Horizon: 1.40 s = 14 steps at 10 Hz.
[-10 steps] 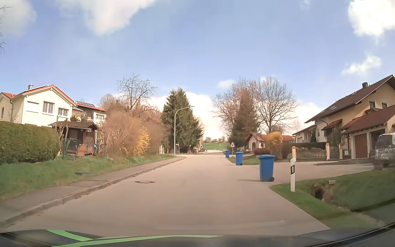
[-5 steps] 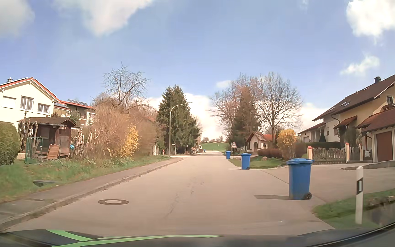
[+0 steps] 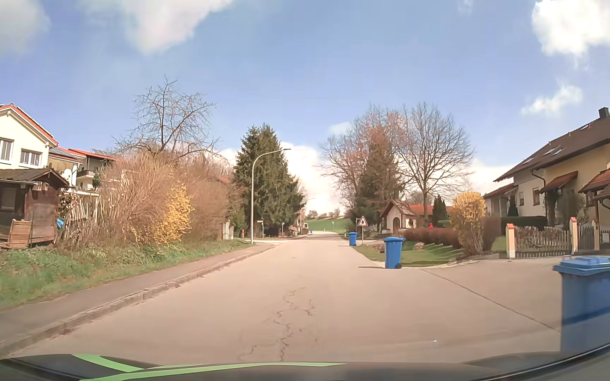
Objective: Follow the waypoints while adhering to traffic rules and regulations
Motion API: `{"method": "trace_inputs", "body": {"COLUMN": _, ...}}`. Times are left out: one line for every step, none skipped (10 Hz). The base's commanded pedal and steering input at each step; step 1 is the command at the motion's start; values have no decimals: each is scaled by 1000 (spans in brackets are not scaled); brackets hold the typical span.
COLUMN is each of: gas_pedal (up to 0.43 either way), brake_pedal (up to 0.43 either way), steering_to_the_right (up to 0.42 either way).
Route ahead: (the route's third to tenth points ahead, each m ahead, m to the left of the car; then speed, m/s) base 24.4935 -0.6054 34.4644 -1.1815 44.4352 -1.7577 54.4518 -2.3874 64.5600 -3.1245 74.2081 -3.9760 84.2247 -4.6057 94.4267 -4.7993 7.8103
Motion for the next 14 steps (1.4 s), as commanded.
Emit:
{"method": "trace_inputs", "body": {"gas_pedal": 118, "brake_pedal": 0, "steering_to_the_right": 15}}
{"method": "trace_inputs", "body": {"gas_pedal": 118, "brake_pedal": 0, "steering_to_the_right": 15}}
{"method": "trace_inputs", "body": {"gas_pedal": 118, "brake_pedal": 0, "steering_to_the_right": 16}}
{"method": "trace_inputs", "body": {"gas_pedal": 118, "brake_pedal": 0, "steering_to_the_right": 15}}
{"method": "trace_inputs", "body": {"gas_pedal": 118, "brake_pedal": 0, "steering_to_the_right": 15}}
{"method": "trace_inputs", "body": {"gas_pedal": 118, "brake_pedal": 0, "steering_to_the_right": 15}}
{"method": "trace_inputs", "body": {"gas_pedal": 118, "brake_pedal": 0, "steering_to_the_right": 15}}
{"method": "trace_inputs", "body": {"gas_pedal": 118, "brake_pedal": 0, "steering_to_the_right": 16}}
{"method": "trace_inputs", "body": {"gas_pedal": 118, "brake_pedal": 0, "steering_to_the_right": 15}}
{"method": "trace_inputs", "body": {"gas_pedal": 118, "brake_pedal": 0, "steering_to_the_right": 15}}
{"method": "trace_inputs", "body": {"gas_pedal": 118, "brake_pedal": 0, "steering_to_the_right": 15}}
{"method": "trace_inputs", "body": {"gas_pedal": 118, "brake_pedal": 0, "steering_to_the_right": 16}}
{"method": "trace_inputs", "body": {"gas_pedal": 110, "brake_pedal": 0, "steering_to_the_right": 15}}
{"method": "trace_inputs", "body": {"gas_pedal": 98, "brake_pedal": 0, "steering_to_the_right": 15}}
